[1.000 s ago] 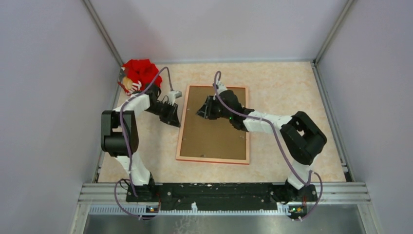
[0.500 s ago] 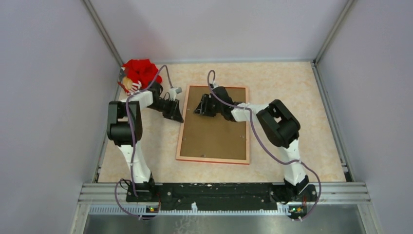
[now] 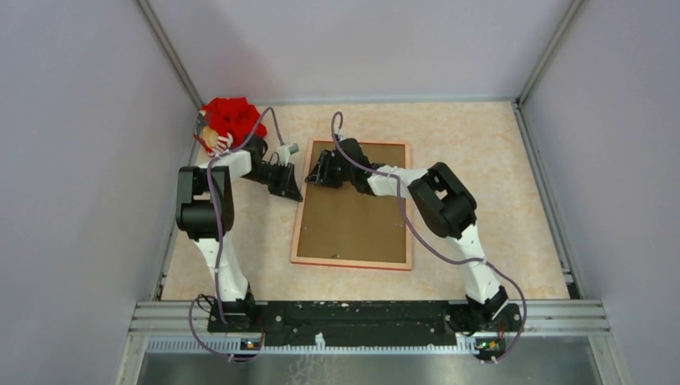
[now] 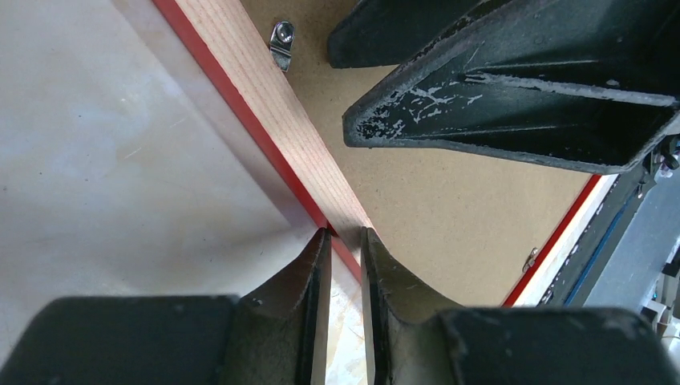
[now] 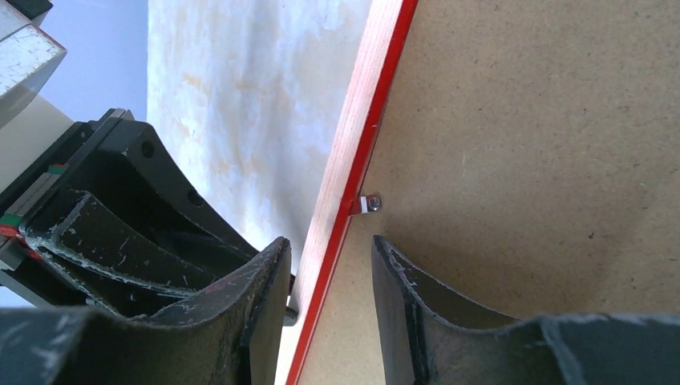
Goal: Put the photo into the frame
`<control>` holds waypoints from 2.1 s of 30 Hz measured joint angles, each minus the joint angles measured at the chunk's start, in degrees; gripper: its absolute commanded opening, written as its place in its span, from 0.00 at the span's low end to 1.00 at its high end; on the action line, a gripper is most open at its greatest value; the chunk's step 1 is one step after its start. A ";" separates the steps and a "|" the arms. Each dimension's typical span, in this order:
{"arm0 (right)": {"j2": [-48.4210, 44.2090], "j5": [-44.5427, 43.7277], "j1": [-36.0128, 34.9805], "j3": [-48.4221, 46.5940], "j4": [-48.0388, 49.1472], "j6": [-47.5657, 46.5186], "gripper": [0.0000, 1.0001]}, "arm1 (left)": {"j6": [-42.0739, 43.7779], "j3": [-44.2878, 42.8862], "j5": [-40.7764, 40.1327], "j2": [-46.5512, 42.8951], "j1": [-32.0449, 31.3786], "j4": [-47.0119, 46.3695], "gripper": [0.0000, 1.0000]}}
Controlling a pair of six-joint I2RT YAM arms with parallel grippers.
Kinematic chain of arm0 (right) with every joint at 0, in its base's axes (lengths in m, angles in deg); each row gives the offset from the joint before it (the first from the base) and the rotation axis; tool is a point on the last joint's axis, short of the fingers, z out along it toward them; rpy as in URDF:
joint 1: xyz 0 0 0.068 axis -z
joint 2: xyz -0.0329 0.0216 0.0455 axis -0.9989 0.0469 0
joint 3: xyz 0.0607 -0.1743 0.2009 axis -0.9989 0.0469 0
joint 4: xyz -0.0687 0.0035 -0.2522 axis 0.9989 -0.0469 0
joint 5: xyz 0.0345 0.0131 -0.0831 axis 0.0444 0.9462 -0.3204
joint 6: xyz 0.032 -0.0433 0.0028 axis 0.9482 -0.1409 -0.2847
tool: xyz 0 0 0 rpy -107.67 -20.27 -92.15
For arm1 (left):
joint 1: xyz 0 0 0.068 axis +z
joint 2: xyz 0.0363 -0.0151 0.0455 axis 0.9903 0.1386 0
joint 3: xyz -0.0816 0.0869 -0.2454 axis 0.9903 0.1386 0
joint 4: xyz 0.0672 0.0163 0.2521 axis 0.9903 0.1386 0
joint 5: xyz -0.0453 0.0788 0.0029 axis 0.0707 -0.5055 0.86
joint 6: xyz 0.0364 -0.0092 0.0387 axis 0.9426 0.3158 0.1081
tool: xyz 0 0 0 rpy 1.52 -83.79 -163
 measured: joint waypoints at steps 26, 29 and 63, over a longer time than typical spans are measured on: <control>1.64 -1.99 -0.39 -0.11 2.67 9.75 0.36 | 0.15 1.64 0.61 -0.87 0.26 -1.92 0.23; 1.77 -2.60 -0.39 0.74 4.37 11.91 0.36 | 0.20 1.64 0.61 -0.87 0.26 -1.95 0.23; 3.02 -4.87 -0.72 1.57 7.63 19.28 0.28 | 0.70 2.19 0.52 -1.36 0.52 -2.45 0.23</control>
